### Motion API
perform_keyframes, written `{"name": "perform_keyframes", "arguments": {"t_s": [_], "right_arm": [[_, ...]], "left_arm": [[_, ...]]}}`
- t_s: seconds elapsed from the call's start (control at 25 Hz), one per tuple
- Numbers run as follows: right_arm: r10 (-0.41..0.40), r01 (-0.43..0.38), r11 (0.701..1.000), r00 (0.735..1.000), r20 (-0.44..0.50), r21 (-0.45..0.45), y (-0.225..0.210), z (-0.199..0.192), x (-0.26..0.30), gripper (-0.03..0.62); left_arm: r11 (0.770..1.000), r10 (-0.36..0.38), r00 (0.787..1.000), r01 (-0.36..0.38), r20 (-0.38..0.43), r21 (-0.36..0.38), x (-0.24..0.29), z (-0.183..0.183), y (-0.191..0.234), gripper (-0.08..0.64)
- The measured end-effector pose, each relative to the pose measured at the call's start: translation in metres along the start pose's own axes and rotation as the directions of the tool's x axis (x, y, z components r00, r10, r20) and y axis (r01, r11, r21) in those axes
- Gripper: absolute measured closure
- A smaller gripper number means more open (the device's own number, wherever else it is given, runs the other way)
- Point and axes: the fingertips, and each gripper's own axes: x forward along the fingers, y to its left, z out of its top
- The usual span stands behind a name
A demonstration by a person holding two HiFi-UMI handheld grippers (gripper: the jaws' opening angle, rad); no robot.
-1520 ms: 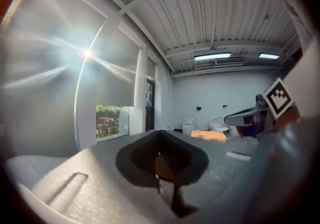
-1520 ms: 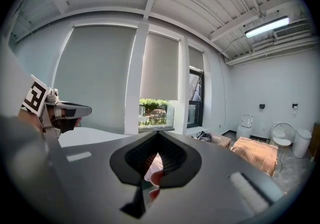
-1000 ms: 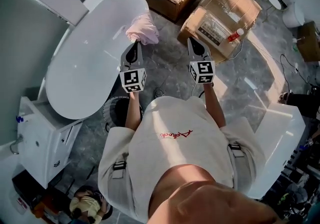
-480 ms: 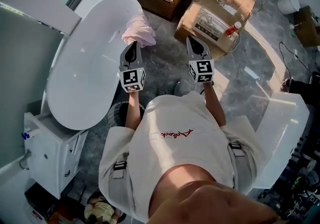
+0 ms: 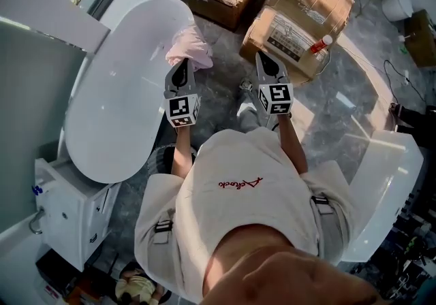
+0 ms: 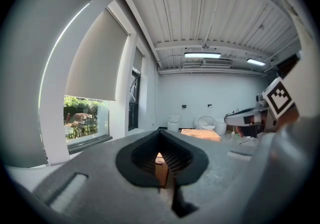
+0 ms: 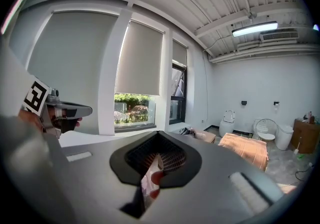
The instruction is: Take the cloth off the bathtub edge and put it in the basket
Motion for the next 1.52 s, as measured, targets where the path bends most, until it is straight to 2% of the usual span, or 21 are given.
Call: {"name": "perform_keyframes", "arguments": {"t_s": [0.28,0.72,1.08,1.52], "right_arm": [[0.045,-0.045,0.999,0.999,-0.012,0.002,-0.032,0.003,0.06,0.586],[0.065,-0.064,0.998,0.998,-0.013,0.016,-0.132,0.028,0.146,0.586],[0.076,-0.077,0.997,0.997,0.022,0.025,-0.209,0.052,0.204,0.586],[0.051,-0.051,0.998,0.998,0.021,0.038,-0.263,0.057,0.246,0.586]], "left_arm": [[0.999,0.048,0.999,-0.048,-0.008,-0.013,0.057,0.003,0.016,0.56],[0.998,0.067,0.997,-0.066,-0.037,0.005,0.181,0.031,0.002,0.56],[0.996,0.088,0.996,-0.087,-0.023,0.034,0.27,0.061,-0.015,0.56],[0.997,0.07,0.997,-0.068,-0.036,0.038,0.337,0.065,-0.025,0.56]]}}
